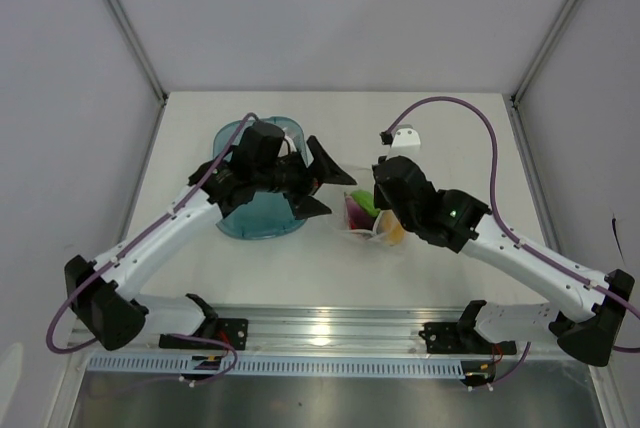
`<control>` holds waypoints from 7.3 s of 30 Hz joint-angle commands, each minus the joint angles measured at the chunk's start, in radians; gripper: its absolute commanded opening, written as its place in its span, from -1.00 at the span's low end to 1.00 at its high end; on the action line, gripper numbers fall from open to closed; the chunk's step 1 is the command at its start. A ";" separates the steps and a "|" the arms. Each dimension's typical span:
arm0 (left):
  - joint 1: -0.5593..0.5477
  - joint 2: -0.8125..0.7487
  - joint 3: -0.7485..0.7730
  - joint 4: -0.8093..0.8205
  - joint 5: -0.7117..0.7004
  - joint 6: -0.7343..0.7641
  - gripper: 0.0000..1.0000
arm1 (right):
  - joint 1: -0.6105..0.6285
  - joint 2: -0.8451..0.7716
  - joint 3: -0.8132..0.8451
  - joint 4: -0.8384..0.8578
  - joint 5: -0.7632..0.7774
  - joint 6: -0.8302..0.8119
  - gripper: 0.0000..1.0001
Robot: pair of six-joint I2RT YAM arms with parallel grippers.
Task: Place the food in the zip-top bag and seal the zipper
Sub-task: Place the fake vegetable in the zipper food storage bag, then pick up the fake food from the bin, then place the fake food in the zipper food storage bag.
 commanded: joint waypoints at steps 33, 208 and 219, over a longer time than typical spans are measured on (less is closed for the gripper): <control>0.436 0.821 0.945 -0.402 -0.656 0.655 0.94 | -0.006 0.027 0.023 0.028 0.015 -0.012 -1.00; -0.126 -0.074 -0.297 0.550 -0.219 0.459 -0.21 | -0.074 -0.024 -0.013 0.037 -0.061 0.042 -1.00; -0.127 -0.118 -0.242 0.477 -0.339 0.562 0.99 | -0.074 -0.035 -0.013 0.028 -0.062 0.035 -1.00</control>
